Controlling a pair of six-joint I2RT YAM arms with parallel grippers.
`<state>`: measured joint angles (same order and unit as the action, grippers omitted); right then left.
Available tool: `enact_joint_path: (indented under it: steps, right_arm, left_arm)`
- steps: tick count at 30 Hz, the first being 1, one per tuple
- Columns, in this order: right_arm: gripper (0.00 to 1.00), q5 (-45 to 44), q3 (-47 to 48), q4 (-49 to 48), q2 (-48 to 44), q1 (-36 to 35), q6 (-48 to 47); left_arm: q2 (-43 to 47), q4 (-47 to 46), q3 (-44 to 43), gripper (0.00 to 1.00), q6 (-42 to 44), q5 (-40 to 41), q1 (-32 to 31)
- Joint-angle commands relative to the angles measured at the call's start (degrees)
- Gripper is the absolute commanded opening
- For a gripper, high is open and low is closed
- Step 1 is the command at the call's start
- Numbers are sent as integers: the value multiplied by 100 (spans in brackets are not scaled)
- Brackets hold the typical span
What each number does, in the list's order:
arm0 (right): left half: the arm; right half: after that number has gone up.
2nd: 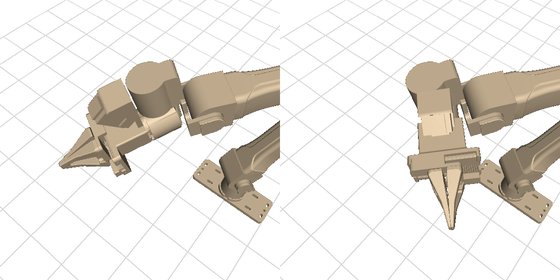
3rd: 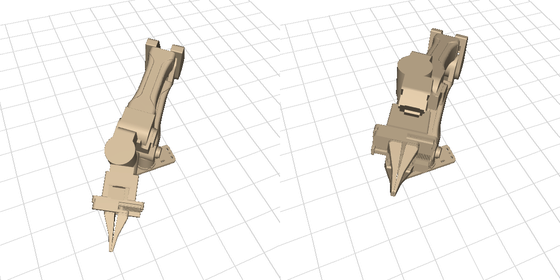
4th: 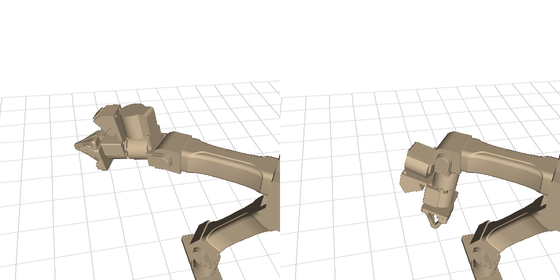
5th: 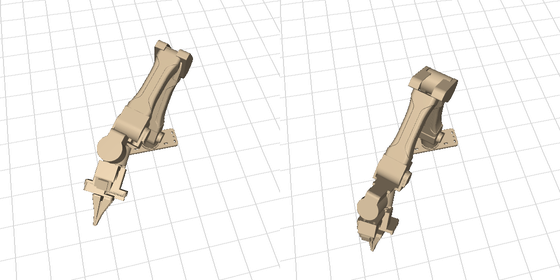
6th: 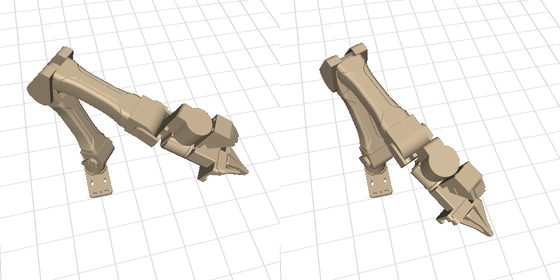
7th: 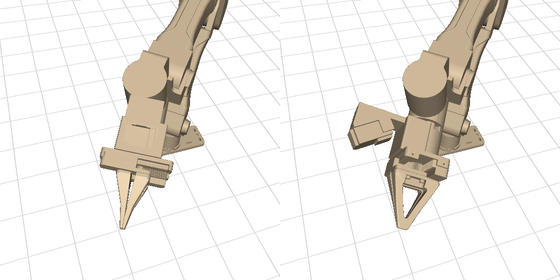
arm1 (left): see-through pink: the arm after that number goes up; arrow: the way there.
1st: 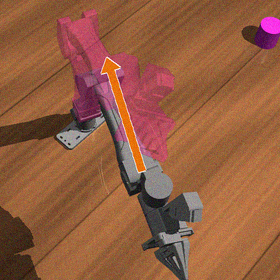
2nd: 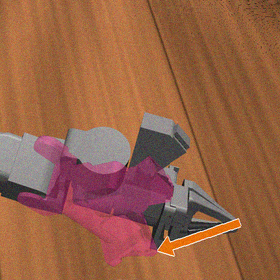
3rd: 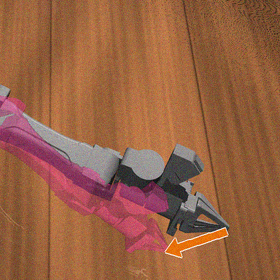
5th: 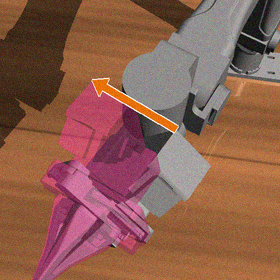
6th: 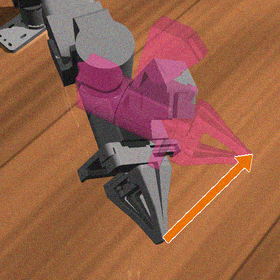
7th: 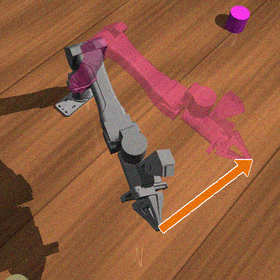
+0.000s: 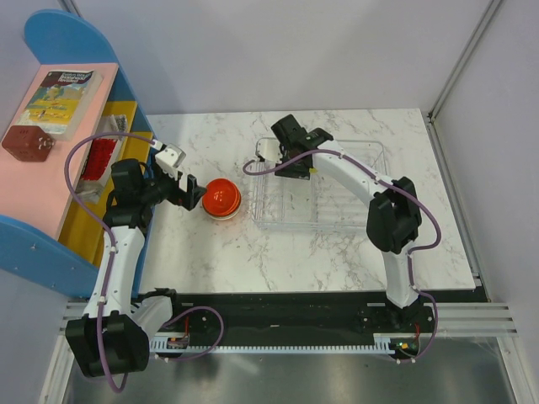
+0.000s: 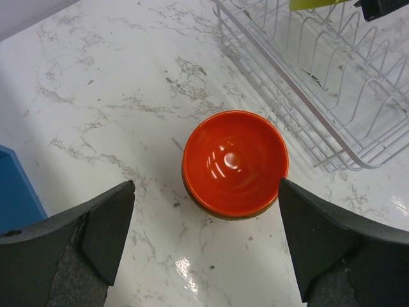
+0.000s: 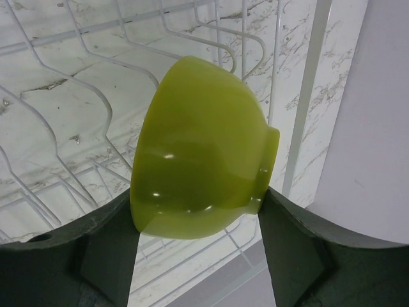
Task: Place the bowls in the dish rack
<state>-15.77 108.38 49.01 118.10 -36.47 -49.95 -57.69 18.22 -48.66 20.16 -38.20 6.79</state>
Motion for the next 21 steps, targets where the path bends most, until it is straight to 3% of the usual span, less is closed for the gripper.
enact_joint_path:
  steps: [1,21]
  right_arm:
    - [0,-234,184,-155,99,-36,-251]
    - [0,-216,157,82,556,-53,-568]
  left_arm:
    - [39,-187,15,100,-162,-232,42]
    - [56,-187,33,100,-153,-294,95]
